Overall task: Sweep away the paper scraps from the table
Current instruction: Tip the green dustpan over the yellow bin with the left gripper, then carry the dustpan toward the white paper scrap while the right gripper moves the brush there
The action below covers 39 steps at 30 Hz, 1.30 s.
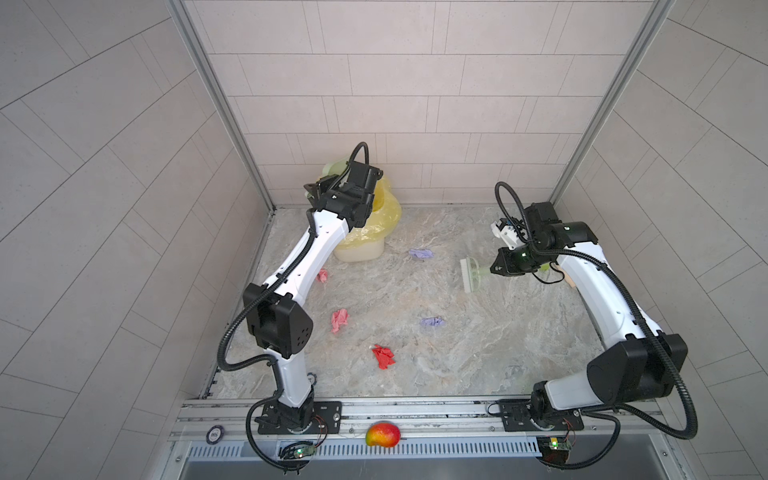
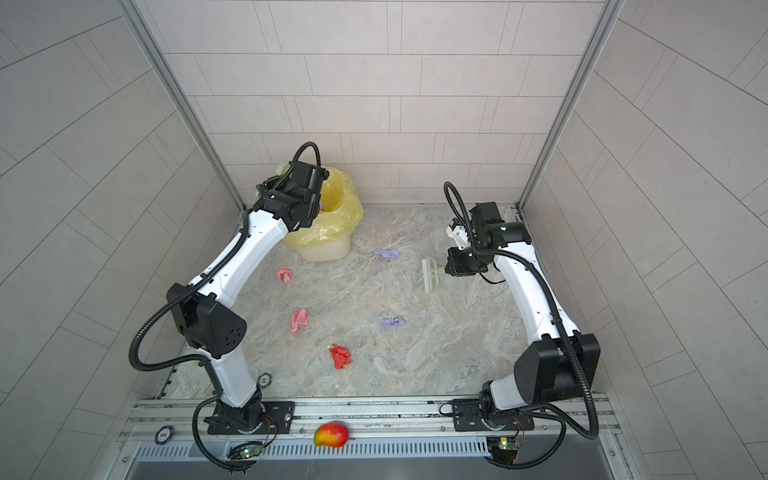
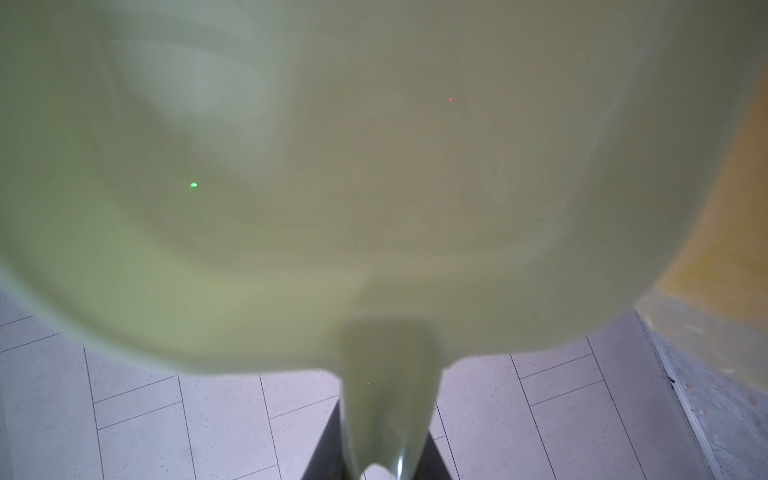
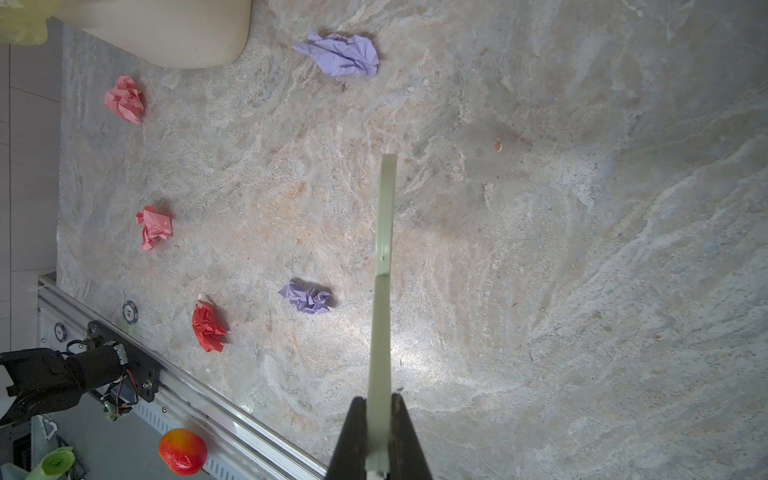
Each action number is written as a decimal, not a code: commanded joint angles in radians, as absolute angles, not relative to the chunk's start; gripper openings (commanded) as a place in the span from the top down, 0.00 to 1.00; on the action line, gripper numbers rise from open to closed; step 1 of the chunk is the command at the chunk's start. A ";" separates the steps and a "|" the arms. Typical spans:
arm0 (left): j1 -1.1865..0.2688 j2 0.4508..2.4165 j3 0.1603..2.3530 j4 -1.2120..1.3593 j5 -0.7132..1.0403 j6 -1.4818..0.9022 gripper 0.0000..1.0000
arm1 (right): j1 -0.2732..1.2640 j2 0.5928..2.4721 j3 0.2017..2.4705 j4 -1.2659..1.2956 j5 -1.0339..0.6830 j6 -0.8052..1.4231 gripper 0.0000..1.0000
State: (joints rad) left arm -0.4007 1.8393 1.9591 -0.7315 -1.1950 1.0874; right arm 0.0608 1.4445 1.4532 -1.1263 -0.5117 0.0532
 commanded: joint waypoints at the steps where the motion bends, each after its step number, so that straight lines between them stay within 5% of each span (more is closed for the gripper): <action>1: -0.402 1.805 1.959 -0.699 -1.213 1.110 1.00 | 0.068 1.414 1.442 -1.131 -0.515 0.038 1.00; 8: -0.410 1.811 2.017 -0.758 -1.195 0.995 1.00 | 0.069 1.415 1.443 -1.127 -0.459 0.027 1.00; 19: -0.542 1.859 2.295 -1.246 -0.849 0.400 1.00 | 0.067 1.465 1.499 -1.020 -0.117 -0.021 1.00; 24: -0.627 1.798 2.173 -1.227 -0.674 0.227 1.00 | 0.065 1.542 1.566 -0.935 0.073 -0.098 1.00; 39: -0.738 1.665 1.716 -1.020 -0.207 -0.021 1.00 | 0.045 1.901 1.867 -0.795 0.270 -0.323 1.00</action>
State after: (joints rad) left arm -0.7357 1.7069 1.7493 -1.0397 -0.3092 0.0555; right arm 0.0589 1.8599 1.8027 -0.8364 0.2119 -0.2539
